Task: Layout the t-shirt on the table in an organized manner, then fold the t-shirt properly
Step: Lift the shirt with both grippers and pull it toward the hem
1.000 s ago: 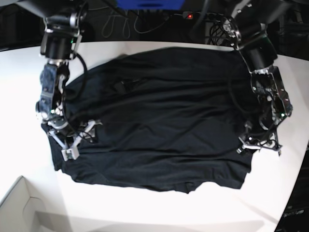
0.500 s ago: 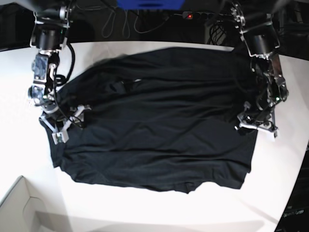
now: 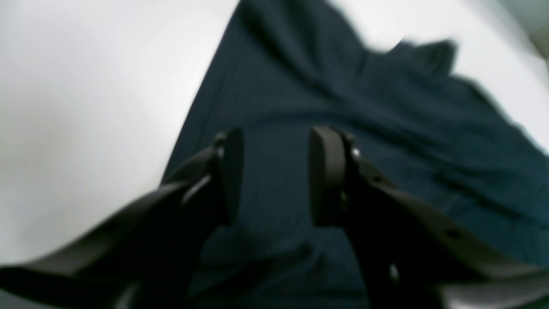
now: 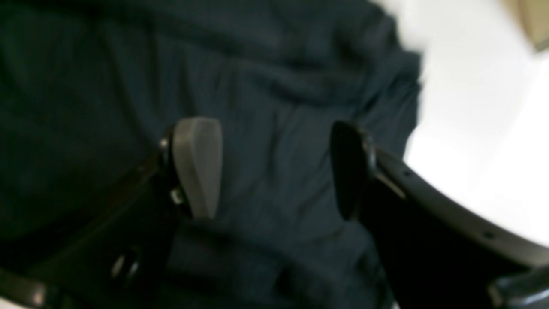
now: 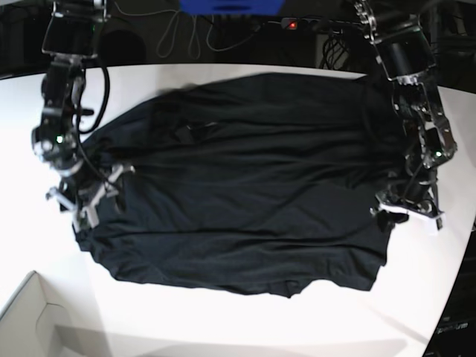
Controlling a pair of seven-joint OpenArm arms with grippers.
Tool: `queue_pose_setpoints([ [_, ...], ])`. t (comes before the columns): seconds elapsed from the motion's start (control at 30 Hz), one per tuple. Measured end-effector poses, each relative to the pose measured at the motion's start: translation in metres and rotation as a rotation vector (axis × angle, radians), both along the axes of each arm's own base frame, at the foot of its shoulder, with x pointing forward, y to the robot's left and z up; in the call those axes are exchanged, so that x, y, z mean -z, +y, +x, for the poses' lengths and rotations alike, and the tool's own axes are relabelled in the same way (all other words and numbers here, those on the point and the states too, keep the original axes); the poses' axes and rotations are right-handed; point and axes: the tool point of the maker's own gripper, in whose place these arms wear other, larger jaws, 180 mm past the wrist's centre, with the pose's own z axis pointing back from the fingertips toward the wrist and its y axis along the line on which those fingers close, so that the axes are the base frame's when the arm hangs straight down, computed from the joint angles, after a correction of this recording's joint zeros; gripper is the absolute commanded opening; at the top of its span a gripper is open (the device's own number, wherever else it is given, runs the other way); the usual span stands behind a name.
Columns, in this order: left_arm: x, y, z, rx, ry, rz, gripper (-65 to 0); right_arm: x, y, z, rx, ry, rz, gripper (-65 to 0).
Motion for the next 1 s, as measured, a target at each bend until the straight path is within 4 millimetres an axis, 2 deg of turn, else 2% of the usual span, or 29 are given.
queue_pose_setpoints([
  [0.1,-0.01,-0.002,0.011,0.003,-0.021,0.0,-40.1,-0.016,0.0,0.044,0.01,-0.039,0.045,-27.7],
  [0.2,-0.015,-0.007,0.014,0.011,-0.04,-0.008,-40.1,-0.013,0.0,0.087,0.029,-0.006,0.117,-27.7],
  [0.33,0.015,-0.013,-0.01,0.012,0.038,-0.025,-40.1,-0.004,-0.004,0.136,0.038,0.048,0.206,-27.7],
  [0.47,0.03,-0.012,-0.026,0.008,0.076,-0.021,-40.1,-0.011,-0.004,0.167,0.028,-0.02,0.27,-27.7],
  [0.57,0.039,-0.012,-0.036,0.008,0.099,-0.022,-40.1,-0.004,0.002,0.168,0.015,-0.052,0.291,-27.8],
  [0.67,0.051,-0.011,-0.047,0.005,0.134,-0.021,-40.0,0.031,0.01,0.145,-0.022,0.022,0.246,-27.8],
  [0.77,0.05,-0.011,-0.045,0.007,0.13,-0.014,-40.0,0.068,0.02,0.117,-0.049,0.078,0.232,-27.8],
  [0.93,0.041,-0.012,-0.034,0.008,0.107,-0.015,-40.0,0.079,0.027,0.107,-0.059,0.075,0.243,-27.9],
  [1.0,0.03,-0.011,-0.023,0.007,0.078,-0.014,-40.0,0.081,0.028,0.103,-0.054,0.056,0.26,-27.9],
])
